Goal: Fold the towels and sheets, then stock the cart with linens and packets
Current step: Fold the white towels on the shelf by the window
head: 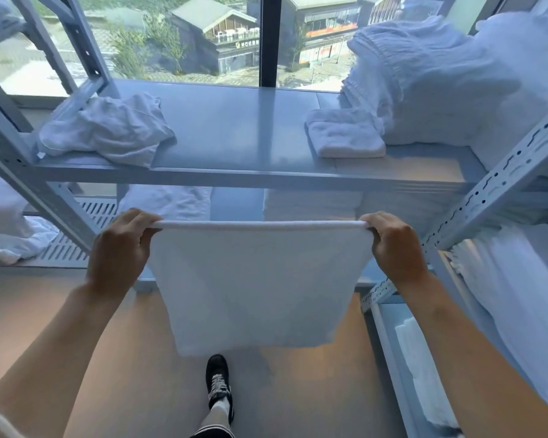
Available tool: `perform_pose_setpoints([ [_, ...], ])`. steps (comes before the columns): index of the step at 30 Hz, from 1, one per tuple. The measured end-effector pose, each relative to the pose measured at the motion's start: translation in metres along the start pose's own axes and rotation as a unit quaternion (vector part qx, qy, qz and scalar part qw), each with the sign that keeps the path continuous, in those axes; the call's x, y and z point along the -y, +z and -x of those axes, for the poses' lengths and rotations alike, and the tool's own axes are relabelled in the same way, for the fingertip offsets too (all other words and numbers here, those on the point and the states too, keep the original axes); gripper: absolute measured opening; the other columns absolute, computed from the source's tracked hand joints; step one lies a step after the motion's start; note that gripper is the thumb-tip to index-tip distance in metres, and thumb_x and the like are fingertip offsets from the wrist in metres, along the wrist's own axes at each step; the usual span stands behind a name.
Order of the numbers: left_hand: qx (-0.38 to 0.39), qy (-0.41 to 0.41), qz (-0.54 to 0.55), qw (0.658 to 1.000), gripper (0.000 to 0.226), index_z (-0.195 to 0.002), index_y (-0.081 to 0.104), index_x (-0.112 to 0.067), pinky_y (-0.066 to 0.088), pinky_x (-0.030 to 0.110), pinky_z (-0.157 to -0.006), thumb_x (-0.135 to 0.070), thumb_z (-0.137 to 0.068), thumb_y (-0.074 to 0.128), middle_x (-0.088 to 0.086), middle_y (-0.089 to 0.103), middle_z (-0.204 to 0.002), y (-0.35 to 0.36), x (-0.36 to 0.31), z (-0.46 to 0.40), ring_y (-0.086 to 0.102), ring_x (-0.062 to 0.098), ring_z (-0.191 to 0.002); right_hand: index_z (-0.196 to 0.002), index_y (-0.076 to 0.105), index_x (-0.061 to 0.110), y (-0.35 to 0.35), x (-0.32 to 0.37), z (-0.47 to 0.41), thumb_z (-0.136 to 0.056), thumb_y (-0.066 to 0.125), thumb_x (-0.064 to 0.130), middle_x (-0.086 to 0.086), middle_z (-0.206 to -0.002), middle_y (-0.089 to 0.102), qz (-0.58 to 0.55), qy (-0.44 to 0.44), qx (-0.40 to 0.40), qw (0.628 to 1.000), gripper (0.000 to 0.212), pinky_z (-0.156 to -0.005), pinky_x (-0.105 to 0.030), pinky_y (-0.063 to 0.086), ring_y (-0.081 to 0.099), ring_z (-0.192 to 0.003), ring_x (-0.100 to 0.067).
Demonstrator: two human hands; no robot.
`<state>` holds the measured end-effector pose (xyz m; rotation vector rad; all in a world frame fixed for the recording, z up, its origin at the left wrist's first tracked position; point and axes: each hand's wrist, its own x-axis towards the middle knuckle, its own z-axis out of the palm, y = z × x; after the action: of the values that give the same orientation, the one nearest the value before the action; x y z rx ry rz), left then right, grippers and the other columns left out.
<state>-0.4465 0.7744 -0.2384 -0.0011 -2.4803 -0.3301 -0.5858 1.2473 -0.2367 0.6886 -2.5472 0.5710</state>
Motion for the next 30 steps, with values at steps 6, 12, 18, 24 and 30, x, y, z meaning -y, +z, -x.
perform_pose_setpoints([
  [6,0.007,-0.011,0.002,1.000,0.009,-0.101,0.071,-0.002,0.056,0.050,-0.069,-0.006,-0.094,0.067,0.013,0.068,-0.094,0.026,0.026,-0.025,0.065,0.042,-0.084,-0.102,0.074,0.005,0.026,-0.001,-0.035,-0.084,0.065,-0.013,-0.009,-0.094,0.074,0.013,0.008,0.009,1.000,0.027,-0.072,-0.038,0.055,0.069,-0.086,-0.034],
  [12,0.016,-0.014,0.018,1.000,0.007,-0.098,0.071,-0.003,0.053,0.048,-0.066,-0.001,-0.092,0.071,0.013,0.069,-0.092,0.059,0.066,-0.081,0.066,0.041,-0.083,-0.101,0.074,0.005,0.058,0.000,-0.090,-0.083,0.063,-0.015,-0.010,-0.093,0.073,0.025,0.029,0.022,0.999,0.029,-0.071,-0.043,0.057,0.069,-0.085,-0.034],
  [18,0.016,-0.009,0.032,0.999,0.006,-0.100,0.069,-0.003,0.052,0.049,-0.066,-0.006,-0.095,0.068,0.014,0.065,-0.092,0.088,0.117,-0.139,0.064,0.042,-0.082,-0.103,0.075,0.006,0.095,0.004,-0.145,-0.086,0.064,-0.012,-0.012,-0.094,0.074,0.044,0.056,0.012,0.997,0.027,-0.070,-0.041,0.056,0.068,-0.084,-0.037],
  [24,0.014,-0.024,0.054,0.998,0.009,-0.103,0.063,-0.005,0.052,0.053,-0.069,0.000,-0.096,0.061,0.013,0.061,-0.098,0.118,0.149,-0.182,0.058,0.042,-0.090,-0.101,0.071,0.009,0.123,0.005,-0.189,-0.087,0.065,-0.011,-0.008,-0.089,0.070,0.072,0.063,-0.037,0.995,0.025,-0.076,-0.043,0.048,0.061,-0.084,-0.034],
  [30,-0.010,-0.040,0.044,0.998,0.035,-0.104,0.058,-0.009,0.047,0.051,-0.078,0.007,-0.077,0.041,0.013,0.059,-0.098,0.158,0.164,-0.228,0.053,0.040,-0.092,-0.103,0.068,0.006,0.149,-0.009,-0.238,-0.086,0.059,-0.014,-0.011,-0.093,0.068,0.083,0.070,-0.045,0.993,0.028,-0.079,-0.046,0.046,0.059,-0.088,-0.036],
])
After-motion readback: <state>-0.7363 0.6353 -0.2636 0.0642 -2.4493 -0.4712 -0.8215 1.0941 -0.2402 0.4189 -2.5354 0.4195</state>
